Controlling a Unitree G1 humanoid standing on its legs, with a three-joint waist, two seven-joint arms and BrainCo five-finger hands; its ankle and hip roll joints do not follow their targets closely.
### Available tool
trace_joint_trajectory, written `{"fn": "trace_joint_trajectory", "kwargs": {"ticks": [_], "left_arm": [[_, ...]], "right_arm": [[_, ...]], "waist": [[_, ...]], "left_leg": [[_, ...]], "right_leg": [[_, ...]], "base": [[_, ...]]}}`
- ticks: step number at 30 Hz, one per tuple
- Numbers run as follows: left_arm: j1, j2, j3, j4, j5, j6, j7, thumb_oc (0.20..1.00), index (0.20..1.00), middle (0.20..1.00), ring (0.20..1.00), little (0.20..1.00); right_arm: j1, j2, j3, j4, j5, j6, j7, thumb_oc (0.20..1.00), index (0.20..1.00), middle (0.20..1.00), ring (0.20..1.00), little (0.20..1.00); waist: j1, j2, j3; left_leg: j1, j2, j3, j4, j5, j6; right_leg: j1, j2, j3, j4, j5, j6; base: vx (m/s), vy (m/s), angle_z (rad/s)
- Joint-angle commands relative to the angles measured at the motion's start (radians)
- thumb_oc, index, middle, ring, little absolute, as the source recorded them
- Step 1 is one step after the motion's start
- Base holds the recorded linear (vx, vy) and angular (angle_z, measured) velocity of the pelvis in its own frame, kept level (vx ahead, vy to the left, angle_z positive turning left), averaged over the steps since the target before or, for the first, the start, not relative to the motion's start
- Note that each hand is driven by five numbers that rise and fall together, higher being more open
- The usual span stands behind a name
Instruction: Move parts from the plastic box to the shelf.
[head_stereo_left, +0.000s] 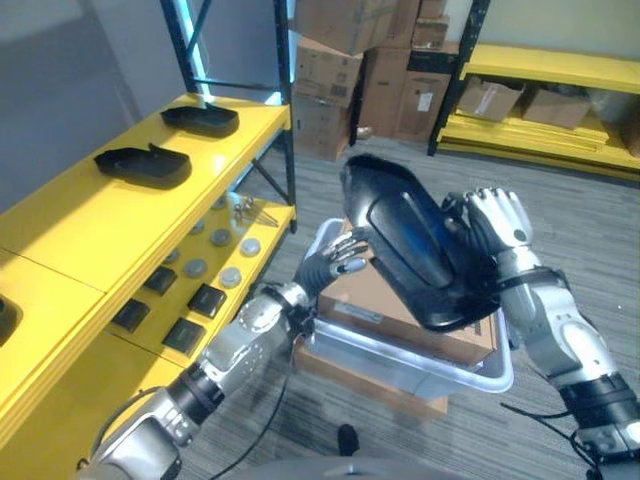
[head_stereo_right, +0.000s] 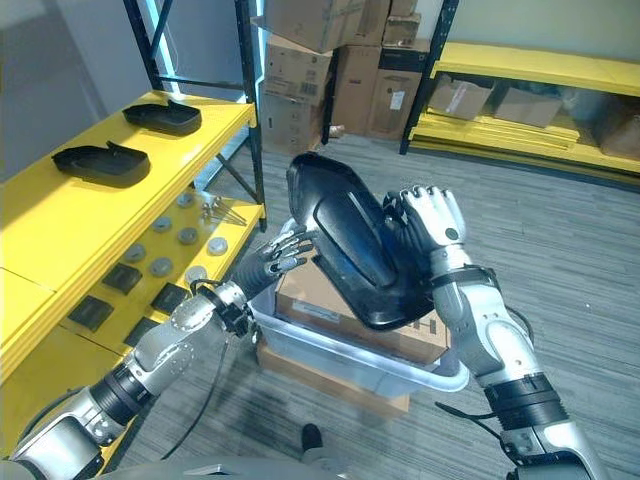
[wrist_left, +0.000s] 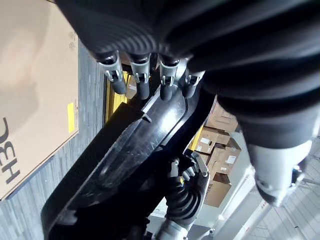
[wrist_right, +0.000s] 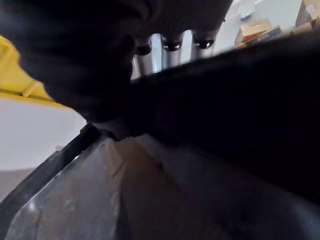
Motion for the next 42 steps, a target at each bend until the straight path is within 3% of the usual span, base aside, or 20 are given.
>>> {"fn": "trace_joint_trajectory", "kwargs": {"ticks": [1, 12, 24, 33, 38, 42], "left_arm": [[-0.088, -0.014, -0.034, 0.027, -0.005, -0.035, 0.001, 1.0, 1.0, 1.0, 1.0, 1.0], [-0.083, -0.06, -0.009, 0.135, 0.054, -0.039, 0.07, 1.0, 1.0, 1.0, 1.0, 1.0], [-0.068, -0.075, 0.023, 0.118, -0.012, -0.075, 0.115, 1.0, 1.0, 1.0, 1.0, 1.0], [-0.043, -0.001, 0.085, -0.048, -0.075, -0.091, 0.076, 1.0, 1.0, 1.0, 1.0, 1.0], [-0.044, 0.01, 0.1, -0.074, -0.069, -0.076, 0.073, 1.0, 1.0, 1.0, 1.0, 1.0], [-0.047, 0.0, 0.093, -0.053, -0.06, -0.064, 0.074, 1.0, 1.0, 1.0, 1.0, 1.0]], "right_arm": [[-0.127, 0.023, -0.036, -0.047, -0.01, -0.018, -0.054, 0.2, 0.2, 0.2, 0.2, 0.2], [-0.163, 0.061, 0.002, -0.148, -0.016, -0.016, -0.046, 0.2, 0.2, 0.2, 0.2, 0.2], [-0.141, 0.055, 0.009, -0.113, -0.041, 0.016, -0.076, 0.2, 0.2, 0.2, 0.2, 0.2], [-0.092, 0.016, -0.095, -0.015, -0.08, 0.059, -0.111, 0.2, 0.2, 0.2, 0.2, 0.2], [-0.077, 0.06, -0.192, -0.114, -0.113, 0.07, -0.138, 0.2, 0.2, 0.2, 0.2, 0.2], [-0.067, 0.087, -0.2, -0.178, -0.123, 0.057, -0.125, 0.2, 0.2, 0.2, 0.2, 0.2]], "waist": [[0.031, -0.038, -0.031], [0.037, -0.04, -0.029], [0.039, -0.045, -0.026], [0.048, -0.044, -0.028], [0.047, -0.038, -0.029], [0.045, -0.038, -0.028]], "left_leg": [[0.003, 0.008, -0.037, 0.046, -0.132, 0.012], [0.002, 0.007, -0.042, 0.046, -0.13, 0.014], [0.002, 0.009, -0.045, 0.042, -0.128, 0.013], [0.004, 0.009, -0.053, 0.039, -0.128, 0.015], [0.002, 0.008, -0.06, 0.037, -0.128, 0.016], [0.001, 0.007, -0.062, 0.039, -0.128, 0.017]], "right_leg": [[0.029, 0.002, 0.018, 0.04, -0.14, 0.027], [0.026, 0.0, 0.016, 0.046, -0.14, 0.024], [0.025, 0.001, 0.015, 0.051, -0.144, 0.021], [0.031, 0.0, 0.009, 0.051, -0.148, 0.022], [0.032, -0.001, 0.005, 0.051, -0.151, 0.022], [0.031, 0.001, 0.005, 0.052, -0.151, 0.02]], "base": [[0.0, 0.006, 0.14], [0.0, 0.001, 0.01], [0.0, 0.0, 0.0], [0.0, 0.0, 0.0], [0.0, 0.0, 0.0], [0.0, 0.0, 0.01]]}}
